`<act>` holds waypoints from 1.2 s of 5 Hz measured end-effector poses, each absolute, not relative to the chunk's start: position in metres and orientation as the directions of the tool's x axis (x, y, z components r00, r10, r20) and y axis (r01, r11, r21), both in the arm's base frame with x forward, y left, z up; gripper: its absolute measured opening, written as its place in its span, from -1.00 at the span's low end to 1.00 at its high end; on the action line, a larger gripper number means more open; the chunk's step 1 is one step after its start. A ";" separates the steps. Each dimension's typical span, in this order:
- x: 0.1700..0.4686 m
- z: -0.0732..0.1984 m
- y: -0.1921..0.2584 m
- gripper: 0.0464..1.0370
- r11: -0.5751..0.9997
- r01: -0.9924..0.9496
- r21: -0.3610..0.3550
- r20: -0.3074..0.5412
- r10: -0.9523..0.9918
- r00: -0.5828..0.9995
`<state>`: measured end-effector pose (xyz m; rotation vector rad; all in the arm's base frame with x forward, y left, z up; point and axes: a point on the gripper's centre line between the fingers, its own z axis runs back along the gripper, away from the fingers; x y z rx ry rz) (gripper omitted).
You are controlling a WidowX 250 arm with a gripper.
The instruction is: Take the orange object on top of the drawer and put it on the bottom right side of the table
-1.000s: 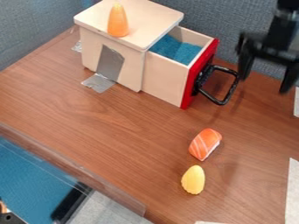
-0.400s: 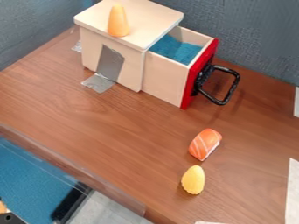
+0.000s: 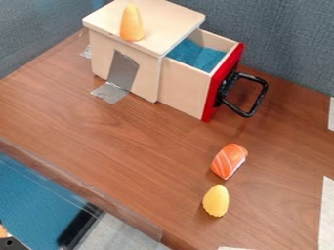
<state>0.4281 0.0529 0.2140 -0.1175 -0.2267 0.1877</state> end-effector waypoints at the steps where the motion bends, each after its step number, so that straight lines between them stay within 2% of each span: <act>1: 0.421 0.209 0.090 0.93 0.967 -0.213 -0.141 0.231 0.241 0.943; 2: 0.410 0.196 0.108 0.93 0.965 -0.208 -0.163 0.235 0.242 0.941; 3: 0.406 0.178 0.107 0.93 0.978 -0.166 -0.130 0.210 0.191 0.959; 6: 0.397 0.154 0.096 0.93 0.996 -0.083 -0.023 0.125 0.085 0.988</act>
